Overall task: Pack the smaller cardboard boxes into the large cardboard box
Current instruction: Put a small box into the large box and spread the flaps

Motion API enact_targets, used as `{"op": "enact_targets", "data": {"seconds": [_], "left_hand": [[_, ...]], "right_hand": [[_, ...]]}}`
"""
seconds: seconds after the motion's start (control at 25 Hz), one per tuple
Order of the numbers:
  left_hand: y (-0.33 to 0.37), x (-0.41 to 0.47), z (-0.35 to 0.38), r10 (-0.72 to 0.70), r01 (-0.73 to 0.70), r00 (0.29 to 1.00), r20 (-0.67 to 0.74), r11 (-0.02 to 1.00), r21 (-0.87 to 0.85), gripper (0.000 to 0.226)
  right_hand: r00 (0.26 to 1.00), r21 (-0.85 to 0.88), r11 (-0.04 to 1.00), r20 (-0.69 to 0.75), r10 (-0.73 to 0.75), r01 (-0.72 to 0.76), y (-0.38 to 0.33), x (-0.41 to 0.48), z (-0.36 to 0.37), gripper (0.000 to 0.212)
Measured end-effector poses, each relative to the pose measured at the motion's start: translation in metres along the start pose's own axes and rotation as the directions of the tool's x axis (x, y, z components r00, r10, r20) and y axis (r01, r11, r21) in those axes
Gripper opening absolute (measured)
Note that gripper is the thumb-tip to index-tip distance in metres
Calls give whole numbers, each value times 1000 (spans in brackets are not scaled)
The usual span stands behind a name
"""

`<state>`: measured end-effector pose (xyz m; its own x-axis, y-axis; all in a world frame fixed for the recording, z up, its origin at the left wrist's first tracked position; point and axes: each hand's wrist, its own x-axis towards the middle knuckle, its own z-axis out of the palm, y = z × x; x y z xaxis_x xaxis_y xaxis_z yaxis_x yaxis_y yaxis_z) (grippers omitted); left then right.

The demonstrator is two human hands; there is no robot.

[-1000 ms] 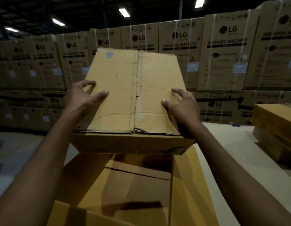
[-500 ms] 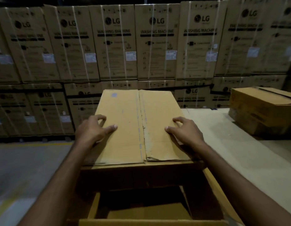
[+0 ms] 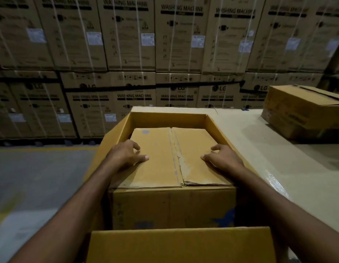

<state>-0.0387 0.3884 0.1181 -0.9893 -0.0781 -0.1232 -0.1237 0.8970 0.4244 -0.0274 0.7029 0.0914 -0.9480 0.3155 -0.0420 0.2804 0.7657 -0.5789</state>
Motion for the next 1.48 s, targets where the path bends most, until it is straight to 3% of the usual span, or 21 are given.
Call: {"op": "enact_targets", "data": {"seconds": [0.2, 0.32, 0.44, 0.48, 0.56, 0.64, 0.76, 0.84, 0.96, 1.16, 1.24, 1.36, 1.48], "left_hand": [[-16, 28, 29, -18, -45, 956, 294, 978, 206, 83], [-13, 29, 29, 14, -107, 950, 312, 953, 283, 82], [-5, 30, 27, 48, -151, 943, 328, 943, 296, 79], [-2, 31, 26, 60, -167, 932, 356, 946, 277, 80], [5, 31, 27, 146, -244, 906, 397, 947, 209, 77], [16, 27, 27, 308, -360, 884, 352, 928, 93, 62], [30, 19, 24, 451, -459, 863, 228, 888, -22, 39], [34, 15, 17, 498, -494, 859, 121, 867, -64, 32], [39, 8, -9, 471, -475, 880, -67, 863, -172, 34], [19, -4, -68, 378, -421, 907, -184, 831, -365, 29], [0, -8, -83, 263, -342, 935, -239, 848, -404, 24], [-28, -15, -99, 48, -144, 913, -405, 967, -211, 24], [-46, -23, -101, -26, 10, 884, -466, 999, -36, 22]], "right_hand": [[959, -342, 939, 275, 67, 33, 16, 20, 34, 78], [967, -391, 919, 248, 58, 45, 13, 23, 35, 71], [975, -506, 837, 173, -137, 207, -2, 17, 37, 47], [956, -481, 828, 187, -226, 290, -10, 14, 38, 40], [910, -209, 908, 291, -296, 362, -30, 8, 46, 31], [902, 76, 973, 366, -229, 216, -47, 5, 58, 27], [947, 245, 970, 309, -88, 10, -64, 3, 68, 24], [960, 455, 886, 276, -44, -90, -72, -2, 64, 16], [928, 688, 718, 324, -181, -100, -87, -8, 46, 21], [753, 734, 678, 461, -471, -25, -136, -33, 49, 37], [672, 736, 677, 491, -555, 22, -152, -45, 66, 42], [591, 644, 739, 524, -613, 196, -171, -66, 95, 53], [581, 530, 777, 531, -617, 340, -177, -78, 117, 57]]}}
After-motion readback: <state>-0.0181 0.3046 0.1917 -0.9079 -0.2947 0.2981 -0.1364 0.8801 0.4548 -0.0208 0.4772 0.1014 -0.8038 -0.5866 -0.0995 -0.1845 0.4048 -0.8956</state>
